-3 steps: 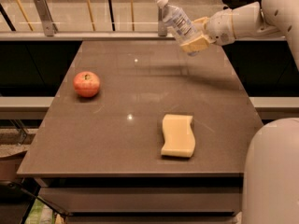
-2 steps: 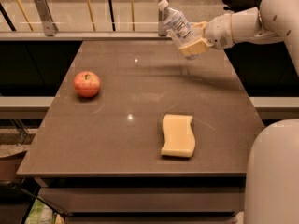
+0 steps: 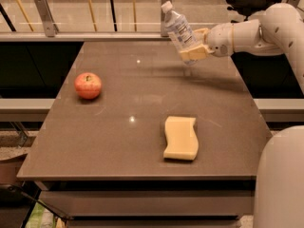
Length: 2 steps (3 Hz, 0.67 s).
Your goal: Place blue plastic bottle upright
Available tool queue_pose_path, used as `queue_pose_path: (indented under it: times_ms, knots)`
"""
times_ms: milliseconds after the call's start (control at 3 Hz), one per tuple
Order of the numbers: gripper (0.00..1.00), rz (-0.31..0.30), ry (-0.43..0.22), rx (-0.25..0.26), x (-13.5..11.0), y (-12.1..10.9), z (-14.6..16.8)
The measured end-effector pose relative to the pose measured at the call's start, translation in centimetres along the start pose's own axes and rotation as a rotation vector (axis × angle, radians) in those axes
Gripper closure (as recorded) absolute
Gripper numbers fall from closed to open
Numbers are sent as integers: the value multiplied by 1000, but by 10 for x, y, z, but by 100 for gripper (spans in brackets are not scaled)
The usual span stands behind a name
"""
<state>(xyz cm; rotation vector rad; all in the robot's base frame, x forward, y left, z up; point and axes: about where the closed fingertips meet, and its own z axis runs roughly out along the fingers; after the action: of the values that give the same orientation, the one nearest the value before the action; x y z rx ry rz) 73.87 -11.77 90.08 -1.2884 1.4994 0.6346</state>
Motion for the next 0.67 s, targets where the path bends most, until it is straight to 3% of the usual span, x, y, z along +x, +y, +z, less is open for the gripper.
queue_pose_path:
  times_ms: [667]
  knots:
    - [100,-44,-142,27,0,-3,3]
